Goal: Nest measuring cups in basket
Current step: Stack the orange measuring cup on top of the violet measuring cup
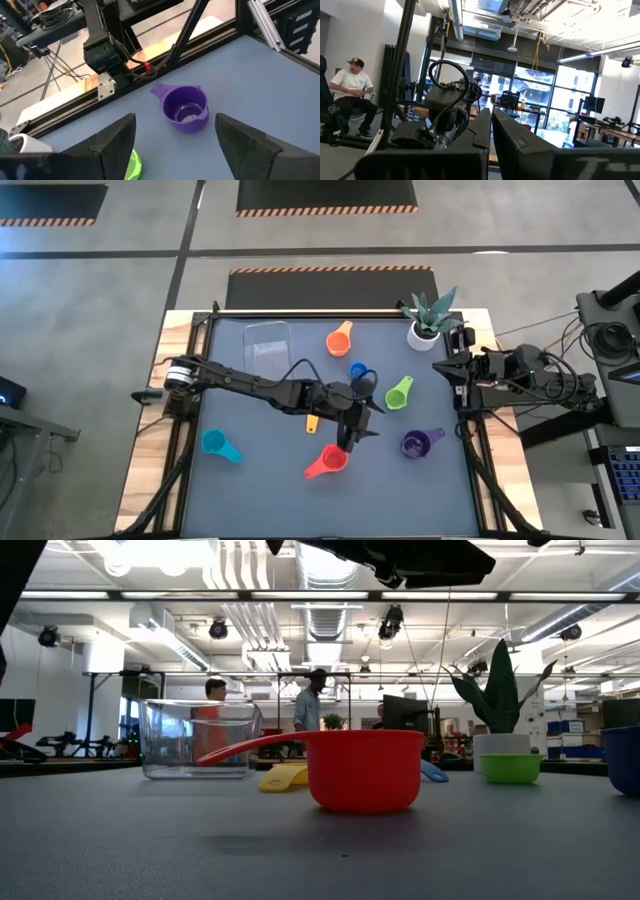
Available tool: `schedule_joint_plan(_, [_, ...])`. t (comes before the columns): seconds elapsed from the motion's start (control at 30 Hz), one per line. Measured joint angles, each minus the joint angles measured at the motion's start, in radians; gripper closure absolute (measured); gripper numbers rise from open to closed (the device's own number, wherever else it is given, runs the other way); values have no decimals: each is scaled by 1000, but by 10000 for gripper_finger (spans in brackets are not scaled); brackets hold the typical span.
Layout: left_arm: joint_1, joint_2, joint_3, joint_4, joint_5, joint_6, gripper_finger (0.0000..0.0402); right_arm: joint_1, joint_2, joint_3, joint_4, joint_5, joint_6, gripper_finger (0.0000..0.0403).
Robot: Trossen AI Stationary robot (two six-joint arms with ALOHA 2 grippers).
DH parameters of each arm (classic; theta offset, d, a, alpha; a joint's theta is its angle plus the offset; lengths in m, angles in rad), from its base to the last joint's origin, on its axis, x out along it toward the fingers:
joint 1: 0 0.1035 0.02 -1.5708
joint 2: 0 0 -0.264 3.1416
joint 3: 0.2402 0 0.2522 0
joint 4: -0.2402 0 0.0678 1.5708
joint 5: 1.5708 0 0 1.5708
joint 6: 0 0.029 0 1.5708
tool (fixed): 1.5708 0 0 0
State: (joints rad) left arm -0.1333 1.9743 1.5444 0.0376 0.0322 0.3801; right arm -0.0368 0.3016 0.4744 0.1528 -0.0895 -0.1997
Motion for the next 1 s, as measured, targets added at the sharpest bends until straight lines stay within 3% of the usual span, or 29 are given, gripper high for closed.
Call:
schedule_joint_plan(0.17, [0, 0, 0, -13, 5, 6, 146, 0, 0, 0, -6, 0, -1, 394])
schedule_joint_plan(0.37, [34, -14, 4, -167, -206, 81, 148, 0, 0, 0, -15, 1, -2, 394])
schedule_joint_plan(0.47, [76, -14, 28, -300, -247, 90, 148, 0, 0, 0, -17, 1, -2, 394])
schedule_joint_plan(0.8, [287, -18, 32, -546, -254, 107, 148, 0, 0, 0, -21, 2, -2, 394])
schedule_joint_plan(1.0, [415, -17, 32, -549, -198, 117, 149, 0, 0, 0, -21, 3, -2, 394])
